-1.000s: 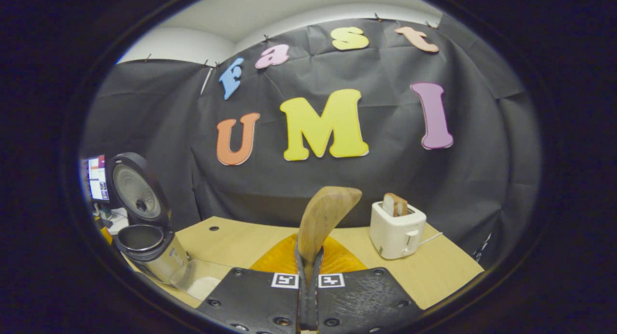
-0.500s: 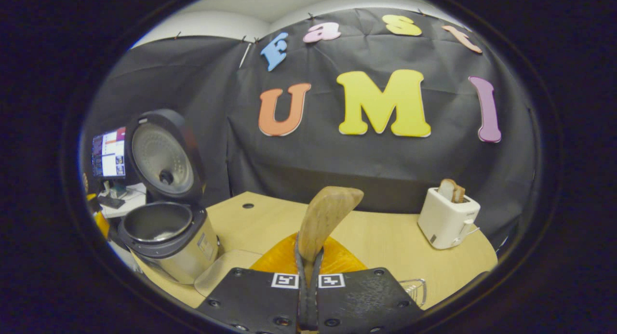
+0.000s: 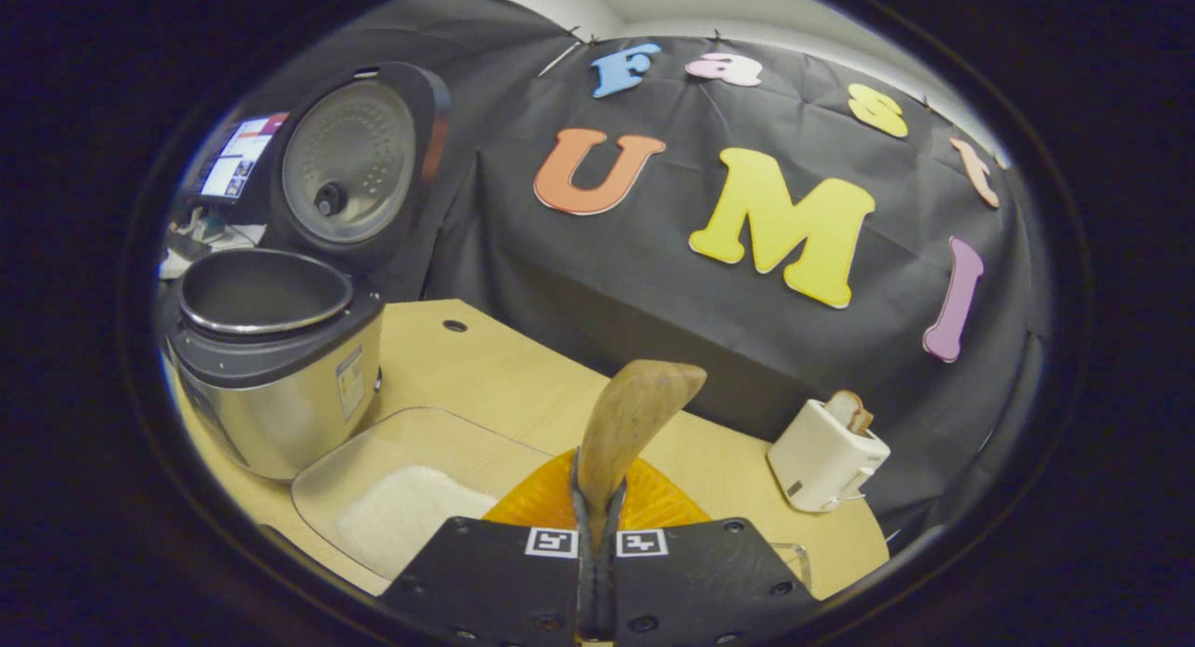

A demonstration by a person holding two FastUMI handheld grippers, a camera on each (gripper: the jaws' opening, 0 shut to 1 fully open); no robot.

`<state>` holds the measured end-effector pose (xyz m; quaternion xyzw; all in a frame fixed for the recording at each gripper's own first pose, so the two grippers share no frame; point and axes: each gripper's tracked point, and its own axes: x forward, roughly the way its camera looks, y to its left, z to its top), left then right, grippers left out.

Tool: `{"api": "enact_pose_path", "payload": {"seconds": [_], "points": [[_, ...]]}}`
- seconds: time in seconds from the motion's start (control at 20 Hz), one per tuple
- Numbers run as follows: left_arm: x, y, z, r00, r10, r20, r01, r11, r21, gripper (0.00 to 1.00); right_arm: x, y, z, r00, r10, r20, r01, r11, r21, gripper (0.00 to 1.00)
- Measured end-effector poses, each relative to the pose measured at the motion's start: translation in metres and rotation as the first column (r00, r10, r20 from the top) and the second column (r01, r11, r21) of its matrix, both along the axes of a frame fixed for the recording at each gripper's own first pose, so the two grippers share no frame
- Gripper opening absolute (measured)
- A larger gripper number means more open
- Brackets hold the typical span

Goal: Close the left gripper, press the button to open the rice cooker; take a wooden spoon from the chopstick holder with the right hand, scoop a spoonful of rice and pour it into the rice cooker, then put the wooden spoon back into the chopstick holder.

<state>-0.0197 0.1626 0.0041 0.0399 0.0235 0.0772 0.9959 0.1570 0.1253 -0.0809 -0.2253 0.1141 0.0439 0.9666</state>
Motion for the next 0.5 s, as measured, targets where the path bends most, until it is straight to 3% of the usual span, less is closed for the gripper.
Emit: {"api": "enact_pose_path", "payload": {"seconds": [0.15, 0.3, 0.5], "points": [[-0.001, 0.003, 0.005, 1.0, 0.002, 0.018, -0.002, 1.0, -0.009, 0.99, -0.003, 0.013, -0.01, 1.0, 0.001, -0.02, -0.001, 0.999, 0.038, 0.0], [-0.002, 0.006, 0.004, 1.0, -0.001, 0.018, 0.002, 1.0, -0.03, 0.99, -0.004, 0.034, -0.019, 0.996, 0.031, -0.083, -0.019, 0.99, 0.139, 0.0], [-0.005, 0.015, 0.007, 1.0, 0.017, 0.022, -0.016, 0.998, -0.06, 0.99, -0.008, 0.058, -0.026, 0.985, 0.075, -0.154, -0.023, 0.95, 0.312, 0.0]]}}
